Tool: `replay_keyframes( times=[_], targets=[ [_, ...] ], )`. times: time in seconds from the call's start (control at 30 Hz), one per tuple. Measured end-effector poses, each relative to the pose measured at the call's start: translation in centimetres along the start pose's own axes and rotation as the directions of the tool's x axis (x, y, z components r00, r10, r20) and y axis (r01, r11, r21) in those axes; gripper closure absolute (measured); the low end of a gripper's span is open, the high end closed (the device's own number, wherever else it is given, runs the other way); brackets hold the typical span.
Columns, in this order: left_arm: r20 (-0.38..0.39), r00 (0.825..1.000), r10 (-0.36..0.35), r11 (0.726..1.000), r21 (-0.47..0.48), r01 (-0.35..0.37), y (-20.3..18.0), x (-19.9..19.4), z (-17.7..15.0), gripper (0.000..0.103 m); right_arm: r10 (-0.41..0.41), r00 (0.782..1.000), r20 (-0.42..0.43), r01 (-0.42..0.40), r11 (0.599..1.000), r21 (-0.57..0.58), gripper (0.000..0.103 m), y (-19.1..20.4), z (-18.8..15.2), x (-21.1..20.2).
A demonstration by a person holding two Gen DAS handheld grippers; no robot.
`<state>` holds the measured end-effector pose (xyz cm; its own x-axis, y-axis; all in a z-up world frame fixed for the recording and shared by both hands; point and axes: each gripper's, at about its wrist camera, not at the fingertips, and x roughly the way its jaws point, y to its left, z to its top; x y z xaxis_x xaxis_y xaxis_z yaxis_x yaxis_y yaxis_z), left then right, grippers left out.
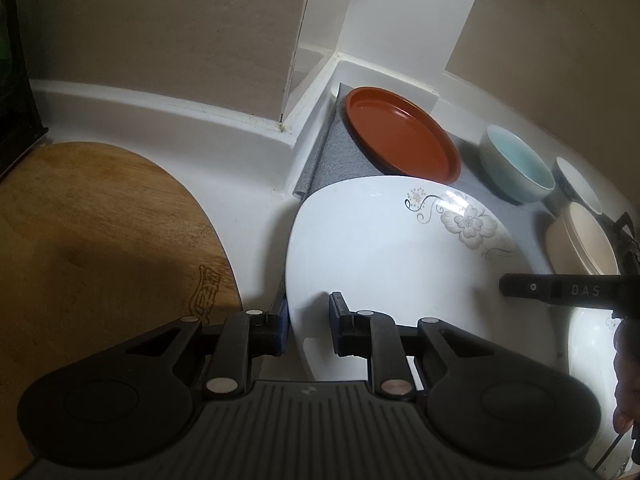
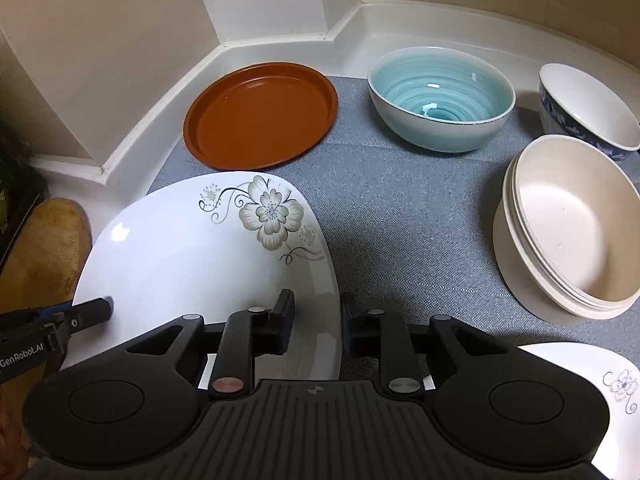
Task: Organize plates and bowls
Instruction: 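Grasp the white floral plate rim with the left gripper and lift it, then carry the held white plate over the other white plate with the left gripper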
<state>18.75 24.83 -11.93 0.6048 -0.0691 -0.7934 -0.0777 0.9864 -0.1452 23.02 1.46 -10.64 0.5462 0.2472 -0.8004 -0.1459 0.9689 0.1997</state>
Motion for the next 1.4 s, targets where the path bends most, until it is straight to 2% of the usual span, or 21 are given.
replay_keyframes(
  times=[0.2,0.27,0.57,0.83,1.0,1.4],
  targets=[
    [0.013,1.0,-0.007,1.0,0.023,0.006,0.0,-0.4,0.5,0.081,0.038,0.999,0.033,-0.04,0.998,0.056,0.084,-0.9,-0.5,-0.8],
    [0.025,1.0,-0.009,0.999,0.031,0.008,-0.3,-0.7,0.6,0.081,0.039,0.998,0.051,-0.041,0.998,0.041,0.084,-0.8,-0.7,-1.4],
    [0.056,0.997,-0.058,0.994,0.095,0.052,-2.9,-3.0,0.5,0.081,0.036,0.993,0.113,-0.048,0.993,0.105,0.085,-2.1,-2.3,-5.1],
    [0.053,0.99,-0.132,0.977,0.176,0.121,-7.5,-4.4,-1.2,0.081,-0.022,0.985,0.173,-0.01,0.983,0.184,0.084,-5.1,-5.4,-9.4],
    [0.035,0.985,-0.172,0.96,0.229,0.159,-10.4,-4.7,-2.5,0.081,-0.077,0.98,0.181,0.033,0.971,0.238,0.084,-7.1,-7.6,-11.2],
    [-0.008,0.981,-0.194,0.929,0.319,0.186,-14.3,-4.1,-4.6,0.081,-0.134,0.975,0.177,0.069,0.939,0.336,0.084,-11.7,-12.2,-12.3]
  ],
)
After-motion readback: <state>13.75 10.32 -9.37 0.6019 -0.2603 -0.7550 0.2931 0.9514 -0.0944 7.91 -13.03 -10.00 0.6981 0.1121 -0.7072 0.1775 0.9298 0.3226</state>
